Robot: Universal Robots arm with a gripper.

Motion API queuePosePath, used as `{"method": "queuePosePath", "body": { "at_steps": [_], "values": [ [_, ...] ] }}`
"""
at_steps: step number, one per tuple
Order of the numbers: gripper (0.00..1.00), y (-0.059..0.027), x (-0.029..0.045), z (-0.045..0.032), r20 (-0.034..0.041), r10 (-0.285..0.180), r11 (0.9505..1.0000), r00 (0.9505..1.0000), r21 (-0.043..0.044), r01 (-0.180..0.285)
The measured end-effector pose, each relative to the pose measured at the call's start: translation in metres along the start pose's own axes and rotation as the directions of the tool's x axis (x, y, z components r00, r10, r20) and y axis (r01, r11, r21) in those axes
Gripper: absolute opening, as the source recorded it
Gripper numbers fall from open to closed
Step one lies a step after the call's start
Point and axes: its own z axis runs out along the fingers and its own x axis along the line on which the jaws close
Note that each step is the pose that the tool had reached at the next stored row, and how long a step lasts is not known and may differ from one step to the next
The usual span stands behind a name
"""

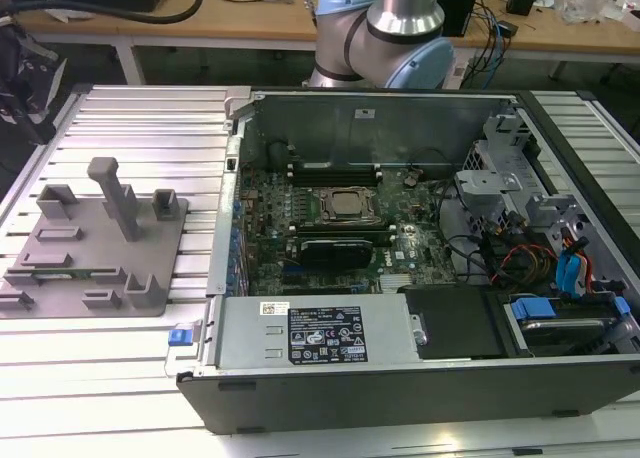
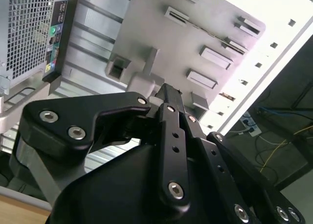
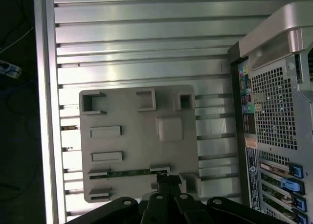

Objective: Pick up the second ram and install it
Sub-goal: 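Reach for the second ram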

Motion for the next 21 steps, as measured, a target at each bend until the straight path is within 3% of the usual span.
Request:
{"method": "queuePosePath", "body": {
  "at_steps": [9, 14, 17, 18, 19, 20, 21],
  "values": [
    [0.08, -0.0024, 0.0323, -0.0016, 0.0071, 0.0, 1.0, 1.0, -0.0005, 0.0],
    [0.08, -0.0034, 0.0362, 0.0121, 0.0045, 0.0, 1.0, 1.0, 0.0007, 0.0],
    [0.08, -0.0036, 0.0361, 0.0124, 0.0037, 0.0, 1.0, 1.0, 0.0021, 0.0],
    [0.08, -0.0036, 0.036, 0.013, -0.0017, 0.0, 1.0, 1.0, 0.0033, 0.0],
    [0.08, -0.0036, 0.0361, 0.0136, -0.0208, 0.001, 1.0, 0.9998, 0.0048, -0.001],
    [0.08, -0.0038, 0.0353, 0.0152, -0.0766, 0.003, 1.0, 0.9971, 0.0091, -0.003],
    [0.08, -0.0038, 0.0352, 0.0156, -0.0912, 0.004, 0.9999, 0.9958, 0.0103, -0.003]
  ]
}}
